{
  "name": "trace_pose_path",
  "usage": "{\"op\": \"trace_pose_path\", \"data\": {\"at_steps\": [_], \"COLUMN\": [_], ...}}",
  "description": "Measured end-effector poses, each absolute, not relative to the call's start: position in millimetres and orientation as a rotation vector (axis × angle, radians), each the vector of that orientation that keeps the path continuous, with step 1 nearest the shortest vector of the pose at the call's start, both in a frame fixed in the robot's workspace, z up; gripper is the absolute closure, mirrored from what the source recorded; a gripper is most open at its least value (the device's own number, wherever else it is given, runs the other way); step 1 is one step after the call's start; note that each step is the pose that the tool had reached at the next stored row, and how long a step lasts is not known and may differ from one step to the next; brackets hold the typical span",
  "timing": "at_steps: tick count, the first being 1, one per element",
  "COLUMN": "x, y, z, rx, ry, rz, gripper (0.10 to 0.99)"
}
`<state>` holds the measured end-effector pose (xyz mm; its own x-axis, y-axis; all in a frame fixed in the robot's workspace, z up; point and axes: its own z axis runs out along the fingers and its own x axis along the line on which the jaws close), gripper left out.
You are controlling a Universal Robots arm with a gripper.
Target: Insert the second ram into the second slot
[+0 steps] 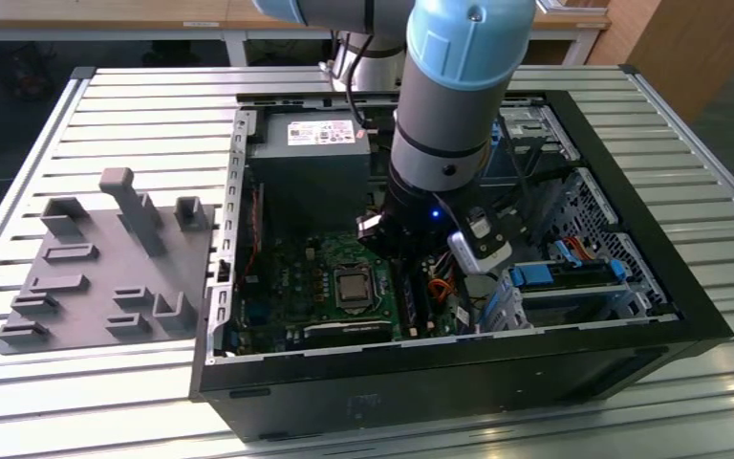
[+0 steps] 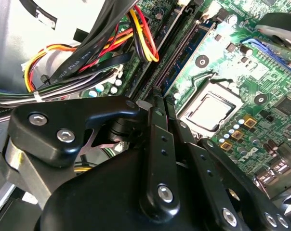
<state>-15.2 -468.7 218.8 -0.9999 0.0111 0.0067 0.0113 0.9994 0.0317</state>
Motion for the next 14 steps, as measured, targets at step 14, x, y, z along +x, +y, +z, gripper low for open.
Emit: {"op": "trace_pose_path", "data": {"at_steps": [14], "x": [-15.0], "y": [-468.7], "z": [214.1], "rx": [-0.028], "ry": [-3.135], "rz": [-0.05], "gripper": [0.949]}}
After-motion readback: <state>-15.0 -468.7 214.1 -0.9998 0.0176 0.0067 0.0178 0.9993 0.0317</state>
